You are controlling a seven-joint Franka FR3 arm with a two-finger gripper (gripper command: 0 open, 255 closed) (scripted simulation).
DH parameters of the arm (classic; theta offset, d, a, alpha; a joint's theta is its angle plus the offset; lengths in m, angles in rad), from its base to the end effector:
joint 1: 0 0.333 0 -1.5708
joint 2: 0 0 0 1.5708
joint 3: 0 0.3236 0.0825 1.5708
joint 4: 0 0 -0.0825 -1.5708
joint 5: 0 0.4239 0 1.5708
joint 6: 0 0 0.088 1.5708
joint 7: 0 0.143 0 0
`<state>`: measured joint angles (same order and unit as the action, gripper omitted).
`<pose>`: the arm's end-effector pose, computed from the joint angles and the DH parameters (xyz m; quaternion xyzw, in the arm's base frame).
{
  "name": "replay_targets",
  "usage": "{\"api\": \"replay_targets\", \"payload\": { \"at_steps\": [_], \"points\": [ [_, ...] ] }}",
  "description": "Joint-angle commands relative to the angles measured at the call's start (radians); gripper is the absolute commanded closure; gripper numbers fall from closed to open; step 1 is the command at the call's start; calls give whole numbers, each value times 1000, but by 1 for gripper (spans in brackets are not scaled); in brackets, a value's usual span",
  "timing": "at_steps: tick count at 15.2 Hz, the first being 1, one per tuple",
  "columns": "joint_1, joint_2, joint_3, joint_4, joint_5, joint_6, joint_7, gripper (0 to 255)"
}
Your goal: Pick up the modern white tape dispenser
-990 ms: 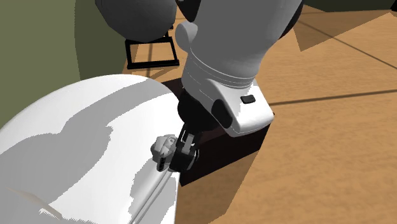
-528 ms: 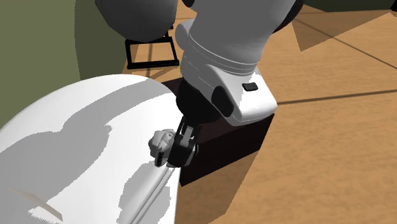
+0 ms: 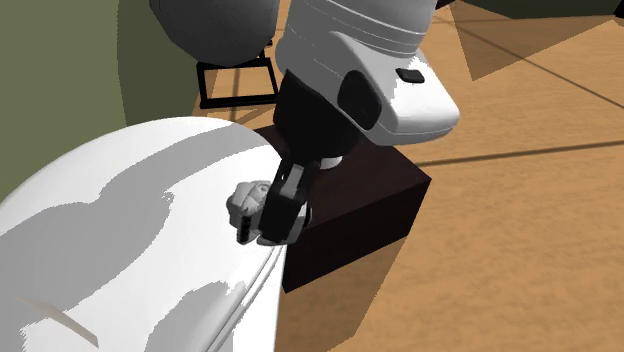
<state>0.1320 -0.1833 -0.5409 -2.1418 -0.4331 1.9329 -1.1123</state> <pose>0.4733 -0.2576 0.4277 0.8944 0.4198 -0.1204 0.0965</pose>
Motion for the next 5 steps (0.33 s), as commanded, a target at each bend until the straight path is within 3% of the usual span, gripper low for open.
{"api": "replay_targets", "payload": {
  "at_steps": [1,5],
  "points": [
    [1,-11,4,18,0,-28,-5,255],
    [2,-17,8,40,1,-56,-12,255]
  ]
}}
